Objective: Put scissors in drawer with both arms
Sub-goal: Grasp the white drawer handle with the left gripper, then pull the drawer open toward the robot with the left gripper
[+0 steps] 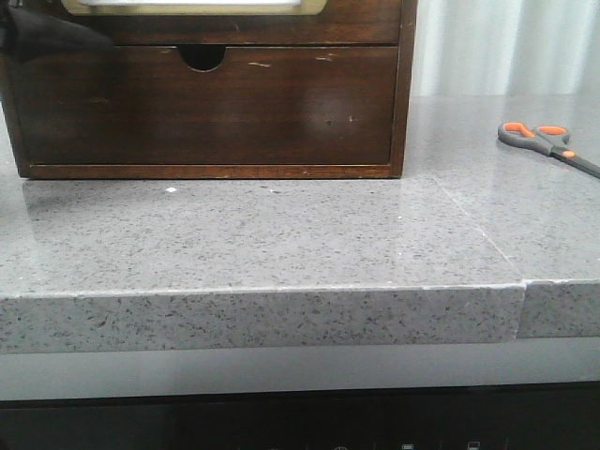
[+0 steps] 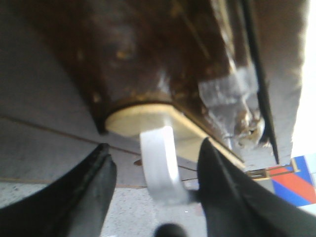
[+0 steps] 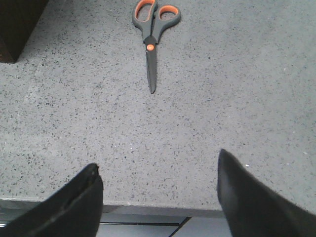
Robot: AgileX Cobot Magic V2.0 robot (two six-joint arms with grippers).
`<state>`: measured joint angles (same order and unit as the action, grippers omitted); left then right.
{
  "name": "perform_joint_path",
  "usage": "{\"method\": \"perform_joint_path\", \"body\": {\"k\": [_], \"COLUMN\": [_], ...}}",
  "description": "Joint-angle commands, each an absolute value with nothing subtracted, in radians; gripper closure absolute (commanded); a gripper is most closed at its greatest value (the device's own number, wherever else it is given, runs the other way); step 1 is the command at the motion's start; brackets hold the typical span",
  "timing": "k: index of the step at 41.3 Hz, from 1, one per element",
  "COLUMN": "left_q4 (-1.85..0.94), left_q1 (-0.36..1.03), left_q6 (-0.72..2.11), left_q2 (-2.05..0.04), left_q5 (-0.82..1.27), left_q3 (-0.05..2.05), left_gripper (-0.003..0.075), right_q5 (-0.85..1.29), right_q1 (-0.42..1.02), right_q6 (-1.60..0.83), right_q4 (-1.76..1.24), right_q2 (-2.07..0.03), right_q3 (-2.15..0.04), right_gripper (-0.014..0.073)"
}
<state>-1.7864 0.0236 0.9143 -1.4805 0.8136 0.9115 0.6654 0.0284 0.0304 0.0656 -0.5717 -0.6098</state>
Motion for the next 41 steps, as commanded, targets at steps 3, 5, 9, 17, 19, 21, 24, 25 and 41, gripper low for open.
{"method": "perform_joint_path", "body": {"k": [3,5,9,17,19,21,24,25,41], "left_q4": [-1.860,-1.860,-1.860,-1.860,-1.860,-1.860,-1.860,-1.860,-1.860], "left_q1": [0.024,0.024,0.024,0.024,0.024,0.024,0.024,0.024,0.024], "left_q6": [0.906,0.906,0.906,0.924,0.932,0.937,0.943,0.946,0.964], "left_q2": [-1.459,-1.459,-1.459,-1.437,-1.418,-1.396,-1.351,-1.331,-1.030], "left_q5": [0.878,0.893,0.939,1.021,1.028,1.028,1.030,1.030,1.078], "left_q3": [0.944,0.944,0.944,0.925,0.903,0.872,0.822,0.806,0.536], "left_gripper": [0.0521,0.0565,0.0619,0.0638,0.0638,0.0638,0.0638,0.0638,0.0638], "right_q5": [0.586,0.586,0.586,0.586,0.586,0.586,0.586,0.586,0.586], "right_q1": [0.024,0.024,0.024,0.024,0.024,0.024,0.024,0.024,0.024], "right_q6": [0.020,0.020,0.020,0.020,0.020,0.020,0.020,0.020,0.020], "right_q4": [0.079,0.079,0.079,0.079,0.079,0.079,0.079,0.079,0.079], "right_q2": [-0.580,-0.580,-0.580,-0.580,-0.580,-0.580,-0.580,-0.580,-0.580], "right_q3": [-0.645,-0.645,-0.645,-0.645,-0.645,-0.645,-0.645,-0.645,-0.645], "right_gripper": [0.0078,0.0078,0.0078,0.0078,0.0078,0.0078,0.0078,0.0078,0.0078]}}
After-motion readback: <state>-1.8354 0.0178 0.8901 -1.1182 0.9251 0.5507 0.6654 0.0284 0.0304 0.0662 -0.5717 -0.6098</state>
